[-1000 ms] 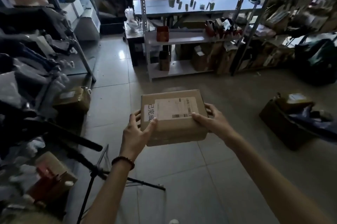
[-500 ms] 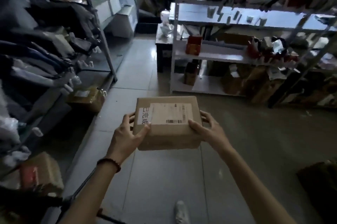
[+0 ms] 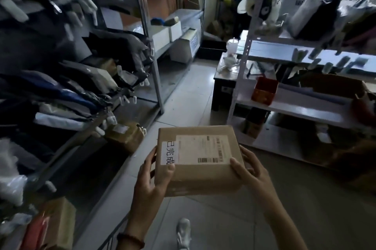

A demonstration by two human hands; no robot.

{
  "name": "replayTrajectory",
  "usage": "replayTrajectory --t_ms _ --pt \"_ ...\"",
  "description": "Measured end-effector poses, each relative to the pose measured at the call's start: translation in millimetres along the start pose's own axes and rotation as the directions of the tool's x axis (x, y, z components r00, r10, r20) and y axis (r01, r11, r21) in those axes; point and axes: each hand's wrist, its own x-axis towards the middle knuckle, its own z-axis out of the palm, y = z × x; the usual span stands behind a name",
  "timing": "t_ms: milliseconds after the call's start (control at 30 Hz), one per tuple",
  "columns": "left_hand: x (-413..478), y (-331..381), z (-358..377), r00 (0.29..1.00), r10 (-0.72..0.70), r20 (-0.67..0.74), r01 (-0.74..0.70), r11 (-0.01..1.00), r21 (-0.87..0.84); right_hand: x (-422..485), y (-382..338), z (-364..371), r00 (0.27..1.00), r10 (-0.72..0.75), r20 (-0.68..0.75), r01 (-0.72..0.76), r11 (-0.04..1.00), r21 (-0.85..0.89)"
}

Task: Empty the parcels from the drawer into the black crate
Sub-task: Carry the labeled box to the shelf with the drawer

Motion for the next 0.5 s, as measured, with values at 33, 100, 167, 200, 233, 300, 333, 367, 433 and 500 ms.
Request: replayTrajectory --t_ms 33,100,167,200,233,300,333,367,433,500 --pt "18.4 -0.6 5.1 1.0 0.004 -0.001 -0.004 1.0 -0.012 17.6 0.9 0.5 1.0 0.004 -0.017 -0.003 0.999 0.034" --pt "53.9 -2.1 13.6 1.0 -0.001 0.006 0.002 0.999 -0.036 48.9 1.0 5.5 0.999 0.035 -0.018 -0.034 0.997 0.07" --pt "95.4 -2.8 18.1 0.999 -0.015 0.042 0.018 0.998 -0.061 83.8 -1.1 15.0 0.996 0.085 -0.007 -0.084 0.992 0.092" --pt "118.1 -1.3 19.8 0.998 -0.017 0.066 0.021 0.998 -0.066 102.1 -3.4 19.5 0.995 0.104 0.0 -0.103 0.986 0.13" --pt "136.7 2.2 21.5 0.997 -0.01 0.077 0.015 0.998 -0.066 118.0 -7.7 22.6 0.994 0.111 0.024 -0.113 0.979 0.167" --pt "180.4 7.2 26.2 0.996 0.013 0.087 -0.006 0.997 -0.075 155.8 -16.7 26.4 0.992 0.116 0.047 -0.123 0.972 0.202" --pt "202.6 9.1 29.8 0.996 0.027 0.087 -0.02 0.997 -0.081 175.1 -20.0 27.1 0.993 0.111 0.047 -0.119 0.973 0.2" --pt "224.9 10.5 34.7 0.995 0.03 0.092 -0.022 0.996 -0.084 194.1 -23.0 27.8 0.993 0.106 0.045 -0.113 0.972 0.205" --pt "261.4 13.0 47.1 0.995 0.001 0.096 0.006 0.997 -0.078 223.7 -25.2 27.9 0.994 0.107 0.035 -0.112 0.968 0.224" --pt "297.6 12.4 65.9 0.997 -0.057 0.058 0.06 0.997 -0.046 255.7 -20.3 25.8 0.99 0.139 -0.005 -0.134 0.96 0.245"
